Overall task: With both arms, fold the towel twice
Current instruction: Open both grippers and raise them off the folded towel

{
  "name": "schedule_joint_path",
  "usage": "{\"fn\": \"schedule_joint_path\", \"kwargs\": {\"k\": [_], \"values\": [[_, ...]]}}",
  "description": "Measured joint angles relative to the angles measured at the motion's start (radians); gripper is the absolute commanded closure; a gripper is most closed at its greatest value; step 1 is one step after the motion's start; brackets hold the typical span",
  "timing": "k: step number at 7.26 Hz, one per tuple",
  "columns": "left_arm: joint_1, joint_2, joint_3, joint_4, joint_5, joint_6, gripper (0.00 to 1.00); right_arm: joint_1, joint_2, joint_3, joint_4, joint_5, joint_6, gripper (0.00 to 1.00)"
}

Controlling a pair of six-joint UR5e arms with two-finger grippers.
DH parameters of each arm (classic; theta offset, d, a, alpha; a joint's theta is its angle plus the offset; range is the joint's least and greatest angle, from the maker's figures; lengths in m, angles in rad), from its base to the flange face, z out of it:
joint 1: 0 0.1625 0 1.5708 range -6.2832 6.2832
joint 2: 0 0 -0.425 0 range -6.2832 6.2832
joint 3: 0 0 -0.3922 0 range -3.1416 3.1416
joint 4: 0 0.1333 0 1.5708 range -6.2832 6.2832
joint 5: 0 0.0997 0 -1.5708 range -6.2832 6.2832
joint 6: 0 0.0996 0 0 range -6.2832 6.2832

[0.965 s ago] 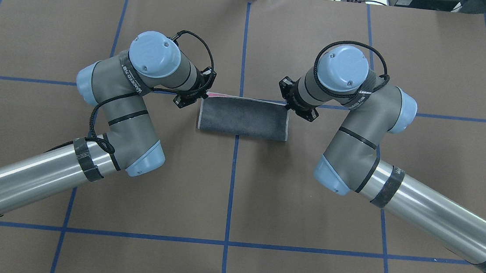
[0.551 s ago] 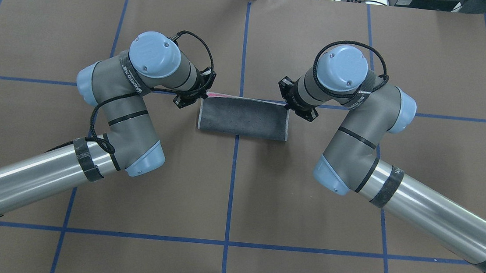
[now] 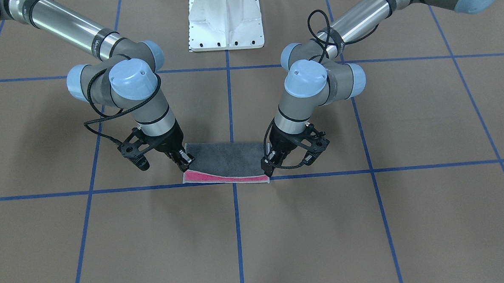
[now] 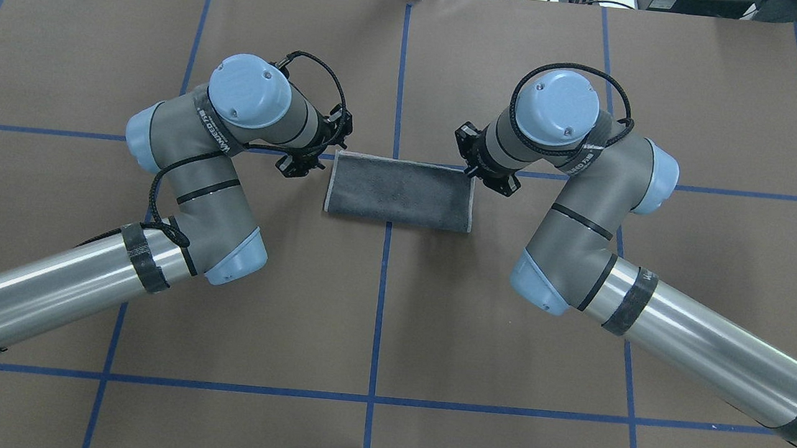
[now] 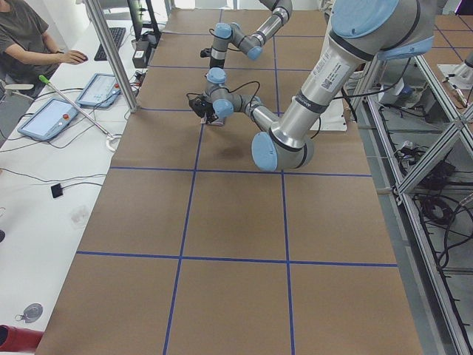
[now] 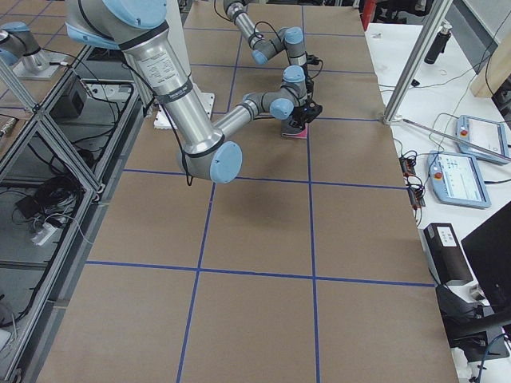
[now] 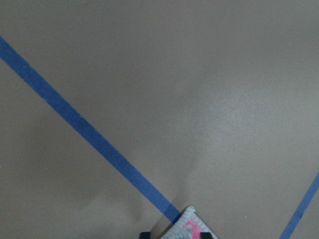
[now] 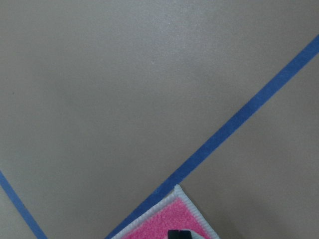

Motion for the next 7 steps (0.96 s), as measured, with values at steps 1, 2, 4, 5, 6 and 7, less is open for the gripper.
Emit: {"fn": "schedule_joint_path", "kwargs": {"k": [1,2,4,5,6,7], "values": [[-0.009,-0.006,0.000,-0.002,-0.001,0.002,0.00,0.005,0.005,0.000,0.001,0.000,0.001,0.00],[-0.017,-0.016,-0.002,-0.002,-0.005,0.003,0.00,0.009,0.005,0.002,0.007,0.000,0.004,0.00],[-0.027,-0.030,-0.016,0.007,-0.017,0.004,0.00,-0.006,-0.029,0.021,0.071,-0.004,0.064,0.12],[-0.039,-0.032,-0.029,0.012,-0.043,0.004,0.00,-0.028,-0.063,0.054,0.092,-0.007,0.156,0.14],[-0.053,-0.032,-0.038,0.013,-0.071,0.003,0.00,-0.055,-0.090,0.081,0.100,-0.018,0.249,0.18],[-0.060,-0.032,-0.041,0.013,-0.083,0.003,0.00,-0.090,-0.104,0.093,0.102,-0.041,0.327,0.22]]}}
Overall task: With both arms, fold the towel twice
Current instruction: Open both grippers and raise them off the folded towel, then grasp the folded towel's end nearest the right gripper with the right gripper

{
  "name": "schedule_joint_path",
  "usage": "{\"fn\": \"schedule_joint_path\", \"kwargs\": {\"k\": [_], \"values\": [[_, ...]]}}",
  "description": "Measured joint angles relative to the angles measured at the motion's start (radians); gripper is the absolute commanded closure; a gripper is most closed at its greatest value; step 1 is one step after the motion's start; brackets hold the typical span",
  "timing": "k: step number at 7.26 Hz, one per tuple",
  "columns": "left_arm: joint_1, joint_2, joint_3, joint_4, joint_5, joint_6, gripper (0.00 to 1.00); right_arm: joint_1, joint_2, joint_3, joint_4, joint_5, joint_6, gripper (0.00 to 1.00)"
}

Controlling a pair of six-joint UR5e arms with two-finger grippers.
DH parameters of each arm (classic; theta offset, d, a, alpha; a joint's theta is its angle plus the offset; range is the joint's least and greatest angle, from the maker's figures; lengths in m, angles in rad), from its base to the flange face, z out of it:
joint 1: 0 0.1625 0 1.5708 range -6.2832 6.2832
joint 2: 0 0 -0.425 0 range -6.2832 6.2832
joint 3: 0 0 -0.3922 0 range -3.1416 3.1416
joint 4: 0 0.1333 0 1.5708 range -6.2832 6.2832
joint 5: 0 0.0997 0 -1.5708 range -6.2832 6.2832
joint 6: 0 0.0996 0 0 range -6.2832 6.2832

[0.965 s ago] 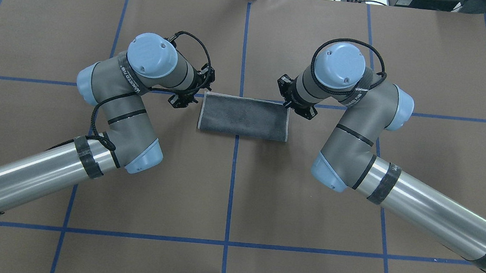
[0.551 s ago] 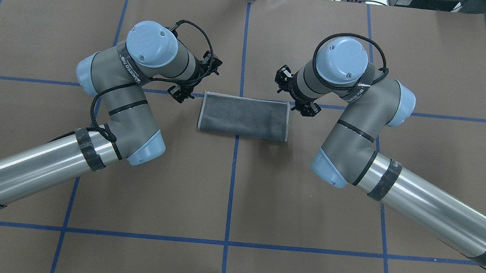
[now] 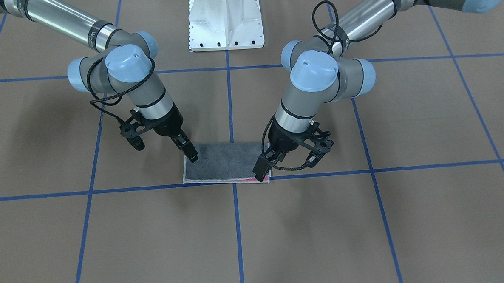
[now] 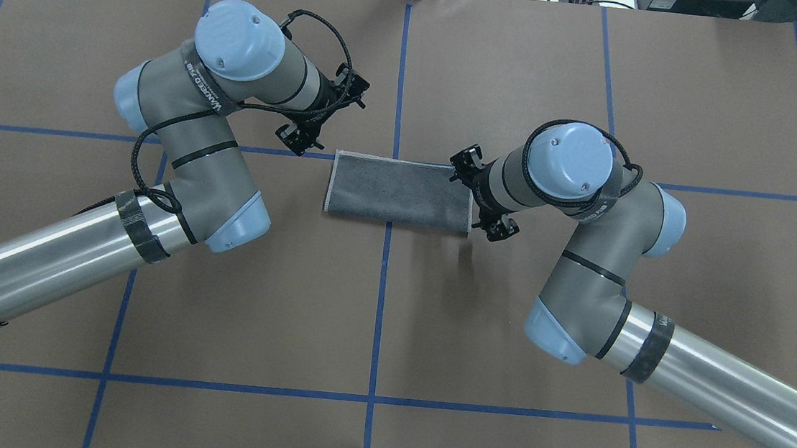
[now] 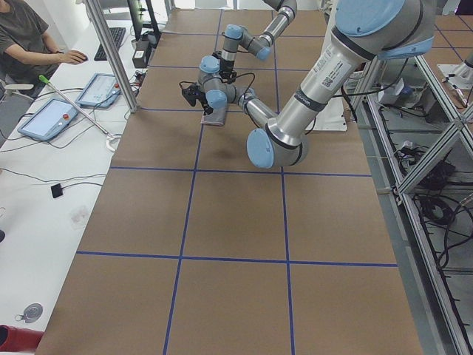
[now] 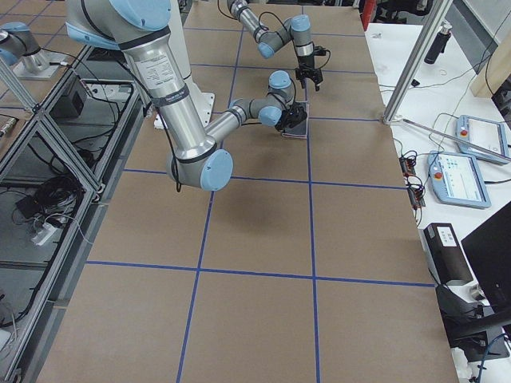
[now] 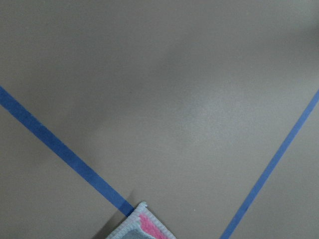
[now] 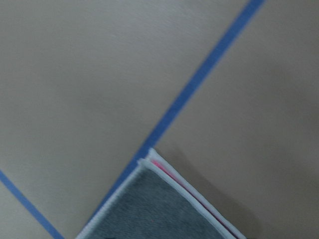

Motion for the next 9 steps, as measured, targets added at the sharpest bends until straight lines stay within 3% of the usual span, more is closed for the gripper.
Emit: {"fn": "schedule_joint_path", "kwargs": {"k": [2,4,5,7,9], "values": [[-0.004,-0.001,-0.001,0.000,-0.005,-0.002,0.00,-0.044,-0.007,0.003,-0.007,-0.023,0.065,0.39],[-0.004,-0.001,-0.002,0.000,-0.006,-0.003,0.00,-0.049,-0.013,-0.002,-0.012,-0.025,0.073,0.45],[-0.004,-0.001,-0.002,0.000,-0.006,-0.004,0.00,-0.044,-0.014,-0.004,-0.014,-0.025,0.073,0.54],[-0.004,-0.001,-0.002,0.000,-0.006,-0.005,0.00,-0.034,-0.015,-0.004,-0.015,-0.026,0.074,1.00],[-0.004,0.002,-0.002,0.000,-0.006,-0.005,0.00,-0.033,-0.016,-0.004,-0.014,-0.028,0.075,1.00]]}}
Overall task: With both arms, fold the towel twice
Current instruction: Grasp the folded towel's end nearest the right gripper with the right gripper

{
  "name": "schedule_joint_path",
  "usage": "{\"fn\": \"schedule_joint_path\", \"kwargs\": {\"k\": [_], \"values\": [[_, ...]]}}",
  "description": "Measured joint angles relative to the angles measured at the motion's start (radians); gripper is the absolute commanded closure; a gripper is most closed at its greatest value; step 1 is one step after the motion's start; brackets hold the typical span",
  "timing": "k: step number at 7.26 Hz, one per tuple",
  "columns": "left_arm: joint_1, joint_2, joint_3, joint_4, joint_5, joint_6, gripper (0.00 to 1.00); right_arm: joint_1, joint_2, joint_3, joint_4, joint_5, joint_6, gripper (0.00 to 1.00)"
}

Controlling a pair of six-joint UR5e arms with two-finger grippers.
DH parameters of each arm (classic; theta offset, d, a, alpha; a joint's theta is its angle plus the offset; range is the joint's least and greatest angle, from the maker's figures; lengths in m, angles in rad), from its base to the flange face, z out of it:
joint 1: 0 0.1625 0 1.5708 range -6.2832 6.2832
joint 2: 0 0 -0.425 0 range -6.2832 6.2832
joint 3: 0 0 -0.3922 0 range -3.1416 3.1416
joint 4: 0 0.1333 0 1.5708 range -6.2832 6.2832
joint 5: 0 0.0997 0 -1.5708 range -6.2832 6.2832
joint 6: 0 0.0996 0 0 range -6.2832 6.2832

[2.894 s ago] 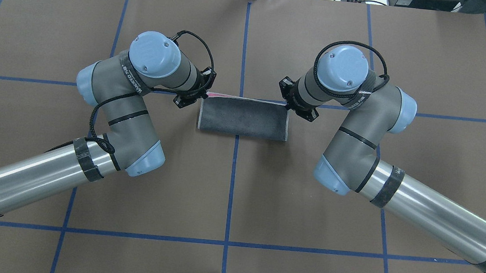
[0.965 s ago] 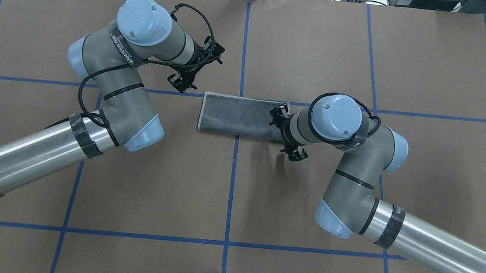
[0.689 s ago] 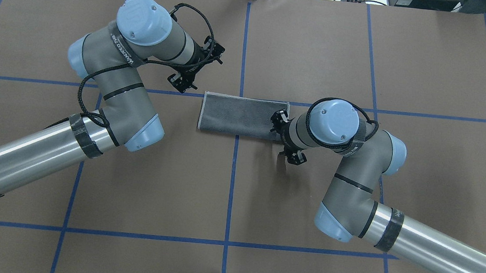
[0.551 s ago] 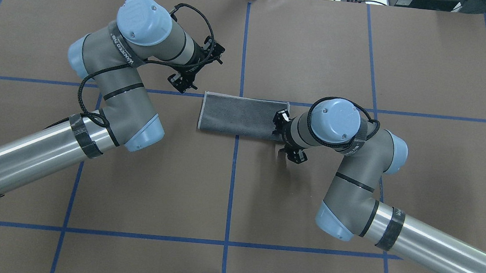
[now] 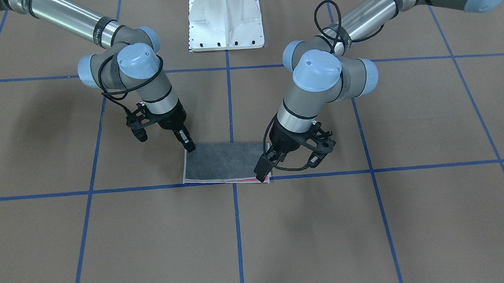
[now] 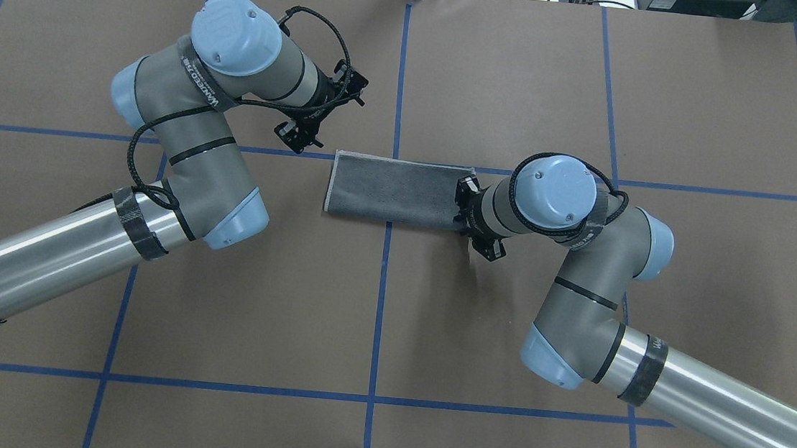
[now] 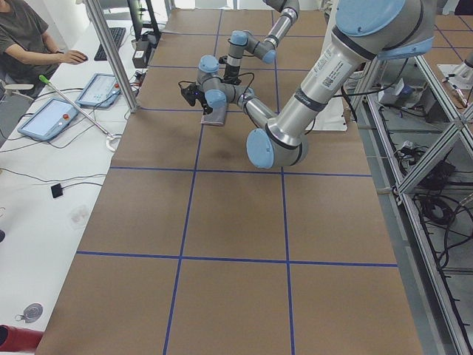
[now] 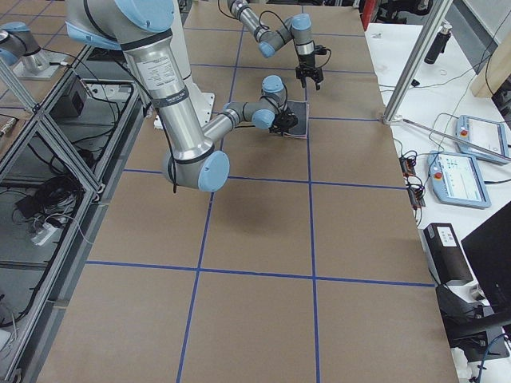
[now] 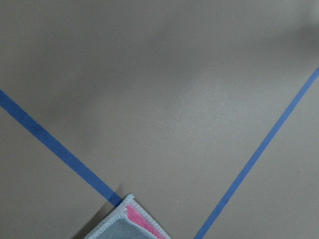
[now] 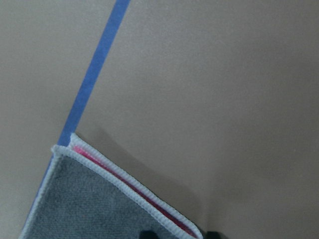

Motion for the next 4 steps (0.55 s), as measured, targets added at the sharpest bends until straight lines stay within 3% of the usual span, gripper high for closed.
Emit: {"fn": "schedule_joint_path", "kwargs": {"k": [4], "values": [[-0.001,0.002,-0.004,0.000,0.000,-0.002,0.00,-0.007,-0.014,0.047,-0.008,0.004,-0.002,1.00]]}}
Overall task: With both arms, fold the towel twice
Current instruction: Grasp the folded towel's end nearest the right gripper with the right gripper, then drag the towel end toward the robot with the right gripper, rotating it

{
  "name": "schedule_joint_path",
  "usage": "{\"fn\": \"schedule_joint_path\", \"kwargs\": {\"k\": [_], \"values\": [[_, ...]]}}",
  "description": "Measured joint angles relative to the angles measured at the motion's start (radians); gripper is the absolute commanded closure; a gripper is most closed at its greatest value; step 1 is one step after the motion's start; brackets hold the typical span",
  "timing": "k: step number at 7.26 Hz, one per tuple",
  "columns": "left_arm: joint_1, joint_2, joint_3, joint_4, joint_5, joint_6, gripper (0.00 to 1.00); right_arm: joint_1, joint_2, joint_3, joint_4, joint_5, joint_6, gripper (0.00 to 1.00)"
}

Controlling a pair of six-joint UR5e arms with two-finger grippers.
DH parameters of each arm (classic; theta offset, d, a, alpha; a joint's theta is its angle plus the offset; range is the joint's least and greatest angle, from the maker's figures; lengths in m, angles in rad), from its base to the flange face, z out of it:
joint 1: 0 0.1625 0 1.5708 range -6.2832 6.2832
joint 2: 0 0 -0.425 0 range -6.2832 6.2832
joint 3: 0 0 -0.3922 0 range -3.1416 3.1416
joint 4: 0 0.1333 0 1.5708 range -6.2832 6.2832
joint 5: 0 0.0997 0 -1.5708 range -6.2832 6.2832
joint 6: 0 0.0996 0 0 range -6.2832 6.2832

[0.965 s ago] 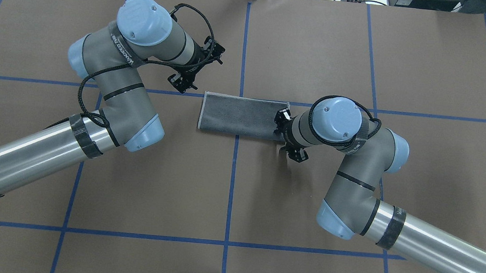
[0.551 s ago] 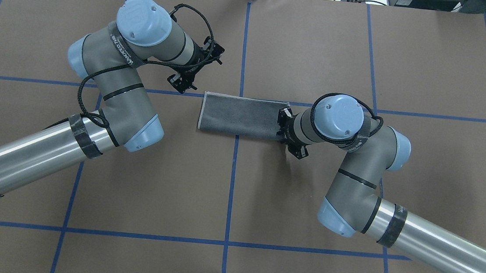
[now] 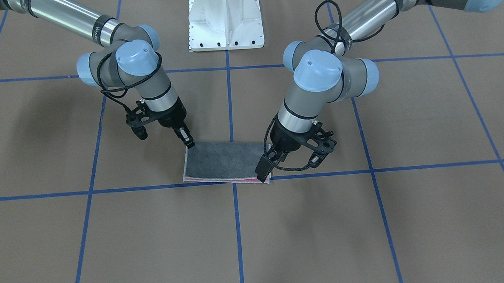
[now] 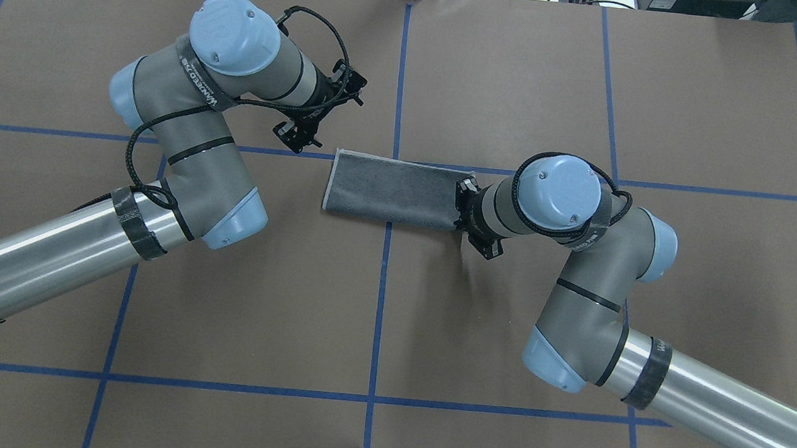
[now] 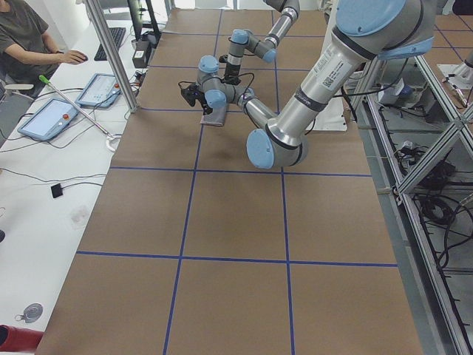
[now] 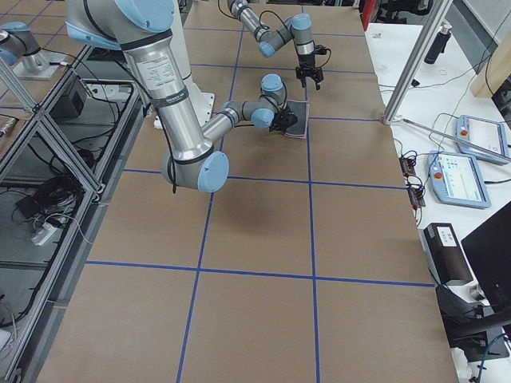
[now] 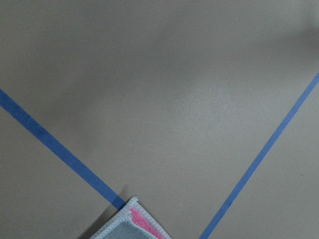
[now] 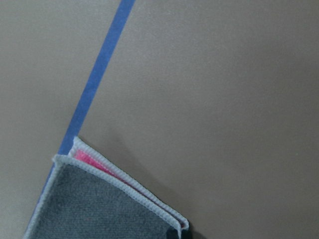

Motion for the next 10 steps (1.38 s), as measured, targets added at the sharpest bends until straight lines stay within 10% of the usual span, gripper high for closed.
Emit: {"fn": "schedule_joint_path", "kwargs": {"k": [7,9,10], "values": [[0.001,0.004,-0.019,0.000,-0.004,-0.004,0.00,-0.209,0.004,0.201,-0.156,-0.011,0.073,1.00],[0.001,0.004,-0.019,0.000,-0.004,-0.004,0.00,-0.231,0.025,0.194,-0.158,-0.030,0.074,0.00],[0.001,0.005,-0.020,0.000,-0.005,-0.004,0.00,-0.234,0.029,0.194,-0.159,-0.038,0.074,0.00]]}}
